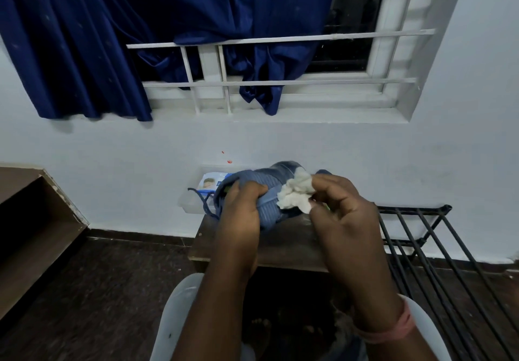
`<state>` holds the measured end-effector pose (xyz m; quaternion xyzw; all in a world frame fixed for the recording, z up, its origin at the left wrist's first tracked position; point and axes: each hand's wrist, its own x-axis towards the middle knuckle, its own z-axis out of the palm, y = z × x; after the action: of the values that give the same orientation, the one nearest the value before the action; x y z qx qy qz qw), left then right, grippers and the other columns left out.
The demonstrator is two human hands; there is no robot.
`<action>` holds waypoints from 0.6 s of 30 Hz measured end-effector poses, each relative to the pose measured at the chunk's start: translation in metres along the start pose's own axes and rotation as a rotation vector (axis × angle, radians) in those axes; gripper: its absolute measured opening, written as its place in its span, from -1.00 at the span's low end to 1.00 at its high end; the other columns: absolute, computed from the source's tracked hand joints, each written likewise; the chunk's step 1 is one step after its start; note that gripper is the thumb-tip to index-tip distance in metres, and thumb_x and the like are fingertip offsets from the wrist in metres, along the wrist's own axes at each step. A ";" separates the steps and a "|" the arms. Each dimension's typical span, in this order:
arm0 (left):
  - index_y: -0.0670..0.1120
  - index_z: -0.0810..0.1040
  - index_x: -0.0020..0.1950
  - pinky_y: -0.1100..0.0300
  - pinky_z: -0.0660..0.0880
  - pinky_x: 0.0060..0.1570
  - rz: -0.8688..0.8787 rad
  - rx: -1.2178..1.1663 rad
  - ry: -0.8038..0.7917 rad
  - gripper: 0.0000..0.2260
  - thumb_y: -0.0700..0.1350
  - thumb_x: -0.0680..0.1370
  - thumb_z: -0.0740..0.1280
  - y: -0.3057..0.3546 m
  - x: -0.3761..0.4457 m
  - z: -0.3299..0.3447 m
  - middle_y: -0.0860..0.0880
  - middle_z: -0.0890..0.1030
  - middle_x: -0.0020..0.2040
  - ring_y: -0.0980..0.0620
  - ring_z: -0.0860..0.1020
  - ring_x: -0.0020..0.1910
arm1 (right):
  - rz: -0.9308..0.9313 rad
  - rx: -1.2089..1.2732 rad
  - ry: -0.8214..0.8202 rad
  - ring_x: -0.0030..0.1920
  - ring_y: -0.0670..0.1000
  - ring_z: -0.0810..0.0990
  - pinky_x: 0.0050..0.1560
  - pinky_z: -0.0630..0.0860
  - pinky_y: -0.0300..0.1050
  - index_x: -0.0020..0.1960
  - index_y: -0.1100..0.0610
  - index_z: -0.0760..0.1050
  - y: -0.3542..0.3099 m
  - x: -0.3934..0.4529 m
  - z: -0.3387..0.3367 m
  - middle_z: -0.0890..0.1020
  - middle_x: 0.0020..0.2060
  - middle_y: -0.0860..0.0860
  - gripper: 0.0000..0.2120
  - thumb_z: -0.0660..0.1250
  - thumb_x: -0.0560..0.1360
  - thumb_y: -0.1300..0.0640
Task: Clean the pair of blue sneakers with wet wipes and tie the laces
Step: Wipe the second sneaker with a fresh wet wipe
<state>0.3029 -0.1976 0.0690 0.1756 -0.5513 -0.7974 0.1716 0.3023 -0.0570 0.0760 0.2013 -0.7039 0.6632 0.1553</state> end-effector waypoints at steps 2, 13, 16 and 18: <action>-0.02 0.66 0.12 -0.25 0.49 0.28 0.010 0.101 -0.013 -0.53 0.28 0.39 0.37 -0.009 0.002 -0.002 -0.09 0.70 0.13 -0.22 0.63 0.17 | -0.066 -0.136 -0.075 0.11 -0.16 0.60 0.12 0.48 -0.38 0.20 0.15 0.63 -0.002 -0.003 0.005 0.54 0.13 0.00 -0.60 0.32 0.46 0.47; -0.05 0.58 -0.01 0.42 0.35 0.11 0.234 0.407 0.207 -0.78 -0.11 0.70 0.15 -0.026 -0.017 -0.002 0.06 0.62 -0.01 0.01 0.53 0.09 | -0.255 -0.729 -0.244 -0.15 0.11 0.48 -0.15 0.44 0.06 0.05 0.08 0.68 0.005 0.037 0.032 0.53 -0.17 0.05 -0.70 0.19 0.49 0.13; -0.22 0.55 0.33 0.45 0.29 0.16 0.250 0.324 0.222 -0.52 0.07 0.68 0.03 -0.029 -0.010 -0.012 -0.18 0.58 0.30 -0.05 0.47 0.27 | -0.356 -0.686 -0.263 -0.18 0.10 0.43 -0.18 0.42 0.01 -0.04 0.15 0.65 0.003 0.028 0.040 0.52 -0.20 0.08 -0.71 0.16 0.50 0.12; -0.24 0.51 0.39 0.45 0.30 0.23 0.285 0.456 0.173 -0.51 0.06 0.71 0.03 -0.032 -0.004 -0.018 -0.20 0.52 0.39 -0.01 0.41 0.37 | -0.437 -0.643 -0.246 -0.20 0.05 0.40 -0.20 0.38 -0.05 -0.12 0.18 0.60 0.003 0.005 0.042 0.49 -0.25 0.07 -0.77 0.16 0.50 0.18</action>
<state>0.3122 -0.2000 0.0328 0.1979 -0.7189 -0.6024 0.2848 0.2986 -0.0993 0.0730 0.3652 -0.8295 0.3314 0.2622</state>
